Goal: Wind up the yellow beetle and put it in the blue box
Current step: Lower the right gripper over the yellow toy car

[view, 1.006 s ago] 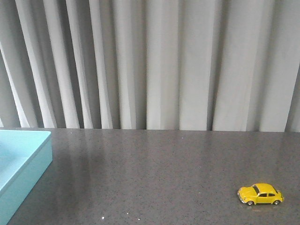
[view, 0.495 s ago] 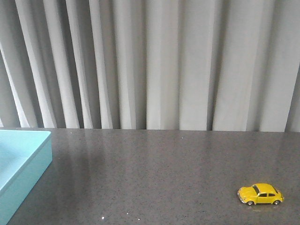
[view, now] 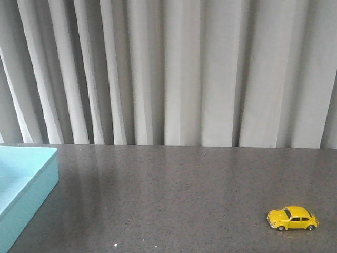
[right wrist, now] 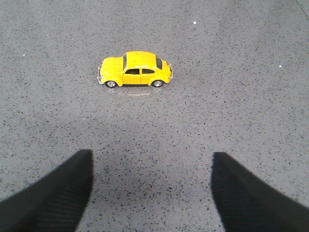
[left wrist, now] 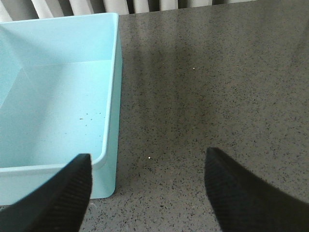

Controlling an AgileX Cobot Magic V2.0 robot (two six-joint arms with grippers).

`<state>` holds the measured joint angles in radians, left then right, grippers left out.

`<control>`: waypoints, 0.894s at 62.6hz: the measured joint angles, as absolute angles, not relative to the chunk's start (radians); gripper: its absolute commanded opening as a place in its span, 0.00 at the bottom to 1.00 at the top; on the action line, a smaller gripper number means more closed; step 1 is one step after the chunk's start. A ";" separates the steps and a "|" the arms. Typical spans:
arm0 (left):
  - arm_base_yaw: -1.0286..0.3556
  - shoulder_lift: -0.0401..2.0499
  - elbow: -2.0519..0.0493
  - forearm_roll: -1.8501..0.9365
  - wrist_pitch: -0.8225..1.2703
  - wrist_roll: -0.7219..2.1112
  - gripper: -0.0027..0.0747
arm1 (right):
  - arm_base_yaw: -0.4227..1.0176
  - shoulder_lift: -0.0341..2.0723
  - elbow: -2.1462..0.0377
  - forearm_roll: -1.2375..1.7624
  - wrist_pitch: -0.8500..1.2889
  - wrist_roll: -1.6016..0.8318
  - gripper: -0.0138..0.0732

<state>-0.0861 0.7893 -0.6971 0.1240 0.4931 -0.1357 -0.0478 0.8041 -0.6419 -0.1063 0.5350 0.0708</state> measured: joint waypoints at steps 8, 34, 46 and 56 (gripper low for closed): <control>-0.086 0.789 -0.697 0.124 0.492 -0.136 0.74 | -0.048 0.804 -0.643 -0.061 0.523 0.072 0.84; -0.111 0.789 -0.697 0.113 0.468 -0.136 0.73 | -0.048 1.070 -0.953 -0.016 0.709 -0.055 0.82; -0.188 0.789 -0.697 0.107 0.468 -0.115 0.73 | -0.048 1.261 -1.116 0.000 0.792 -0.070 0.82; -0.214 0.789 -0.697 0.105 0.468 -0.109 0.73 | -0.048 1.440 -1.254 0.000 0.893 -0.062 0.82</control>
